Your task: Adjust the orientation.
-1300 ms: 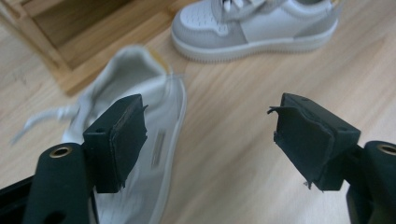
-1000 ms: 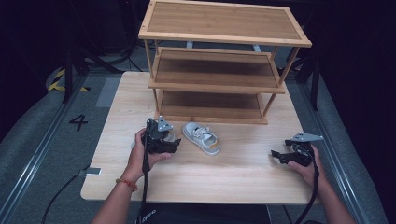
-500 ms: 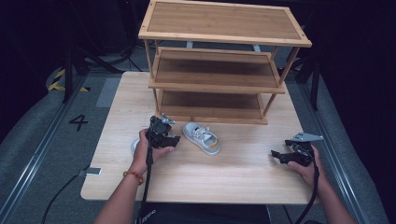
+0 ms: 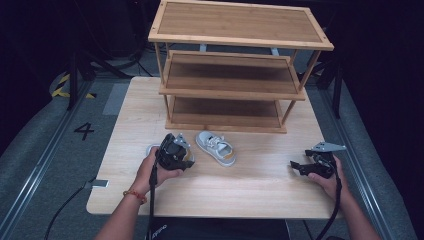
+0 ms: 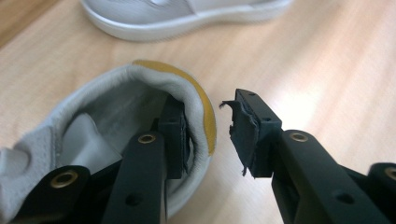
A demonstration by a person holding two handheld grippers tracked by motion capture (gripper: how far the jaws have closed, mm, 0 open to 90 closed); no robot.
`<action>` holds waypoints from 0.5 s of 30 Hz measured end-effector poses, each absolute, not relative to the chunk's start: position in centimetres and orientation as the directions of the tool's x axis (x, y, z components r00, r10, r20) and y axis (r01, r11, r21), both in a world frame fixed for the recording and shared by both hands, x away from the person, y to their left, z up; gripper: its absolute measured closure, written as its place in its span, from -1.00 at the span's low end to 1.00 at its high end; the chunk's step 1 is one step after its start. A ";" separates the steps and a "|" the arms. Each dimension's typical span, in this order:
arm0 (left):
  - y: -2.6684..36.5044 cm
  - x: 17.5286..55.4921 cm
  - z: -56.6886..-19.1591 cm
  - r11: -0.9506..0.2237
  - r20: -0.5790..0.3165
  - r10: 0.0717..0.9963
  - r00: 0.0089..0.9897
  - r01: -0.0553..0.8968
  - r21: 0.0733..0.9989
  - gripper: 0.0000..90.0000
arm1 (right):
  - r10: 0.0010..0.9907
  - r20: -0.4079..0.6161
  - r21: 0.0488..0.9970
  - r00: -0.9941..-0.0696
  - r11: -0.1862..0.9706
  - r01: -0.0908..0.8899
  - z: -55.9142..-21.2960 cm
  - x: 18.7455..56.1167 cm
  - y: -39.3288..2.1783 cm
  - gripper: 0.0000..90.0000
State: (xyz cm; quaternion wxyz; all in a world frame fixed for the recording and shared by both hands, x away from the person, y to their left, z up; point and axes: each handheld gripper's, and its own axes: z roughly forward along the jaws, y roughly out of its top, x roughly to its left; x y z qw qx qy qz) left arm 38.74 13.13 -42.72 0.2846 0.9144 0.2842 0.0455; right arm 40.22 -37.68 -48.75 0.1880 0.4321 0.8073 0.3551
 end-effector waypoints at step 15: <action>13.6 36.5 -42.1 -0.661 -0.124 0.532 0.838 0.502 0.558 0.23 | 0.831 0.003 0.736 -0.556 0.375 0.564 -48.8 40.2 -37.7 -0.68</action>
